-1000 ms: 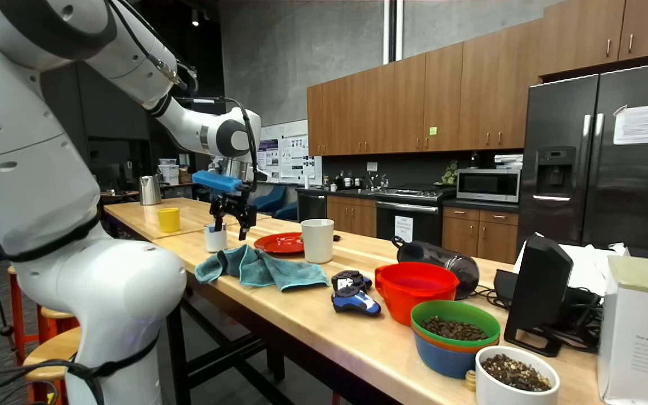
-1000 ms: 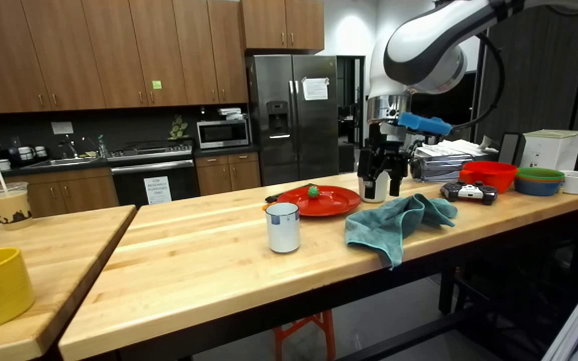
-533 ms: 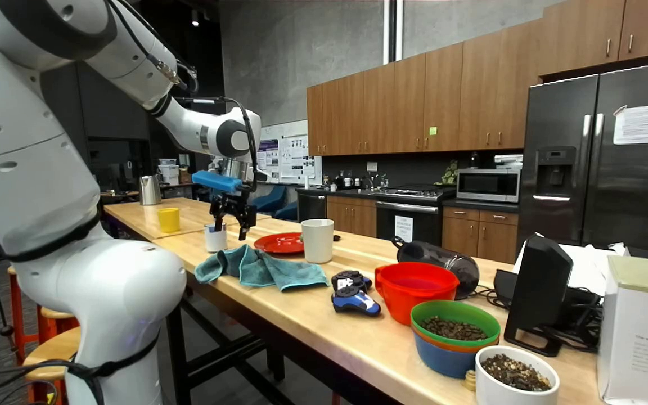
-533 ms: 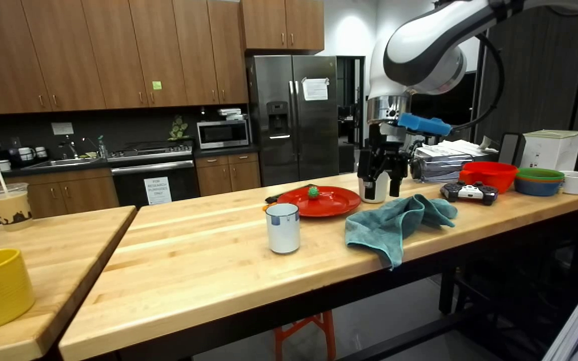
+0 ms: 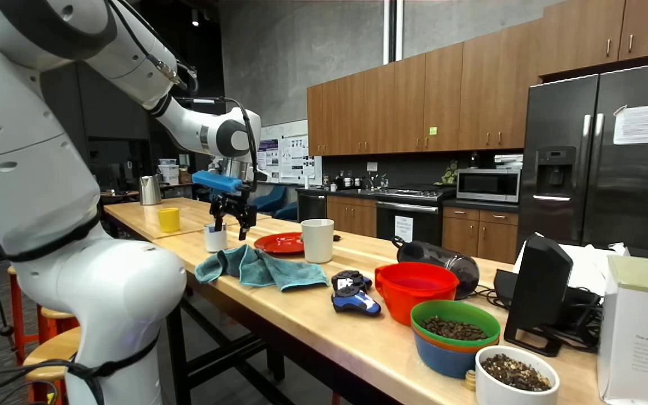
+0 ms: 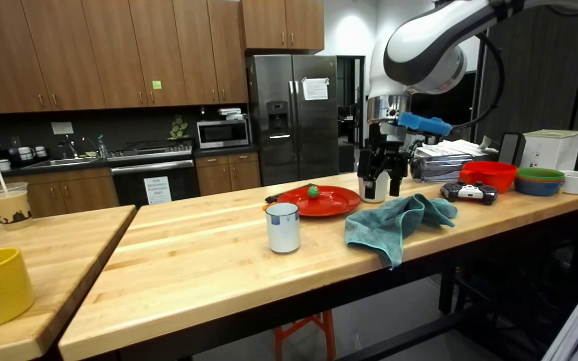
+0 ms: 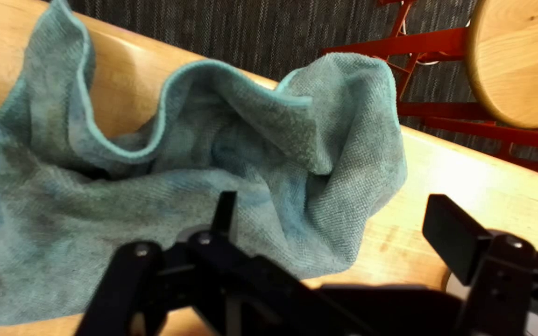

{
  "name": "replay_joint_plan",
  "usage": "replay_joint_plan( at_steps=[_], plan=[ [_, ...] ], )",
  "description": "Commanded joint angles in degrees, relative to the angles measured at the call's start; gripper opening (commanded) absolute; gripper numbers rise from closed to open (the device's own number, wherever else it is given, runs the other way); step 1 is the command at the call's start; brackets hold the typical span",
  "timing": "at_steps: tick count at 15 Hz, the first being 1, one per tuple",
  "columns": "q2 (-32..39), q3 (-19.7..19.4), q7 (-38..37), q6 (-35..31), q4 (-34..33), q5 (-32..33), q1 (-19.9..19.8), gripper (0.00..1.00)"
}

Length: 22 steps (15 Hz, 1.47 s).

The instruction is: Put the blue cloth on the white cup

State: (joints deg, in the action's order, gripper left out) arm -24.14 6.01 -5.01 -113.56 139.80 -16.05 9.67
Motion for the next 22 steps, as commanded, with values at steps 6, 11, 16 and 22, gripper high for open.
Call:
replay_joint_plan(
  at_steps=[6, 11, 16, 22],
  plan=[
    [0.0, 0.4, 0.2, 0.2, -0.1, -0.2, -0.5, 1.0],
    [0.0, 0.4, 0.2, 0.2, -0.1, -0.2, -0.5, 1.0],
    [0.0, 0.3, 0.5, 0.2, 0.0, -0.5, -0.4, 1.0],
    [0.6, 0.1, 1.3, 0.2, 0.5, -1.3, 0.0, 1.0]
  ],
)
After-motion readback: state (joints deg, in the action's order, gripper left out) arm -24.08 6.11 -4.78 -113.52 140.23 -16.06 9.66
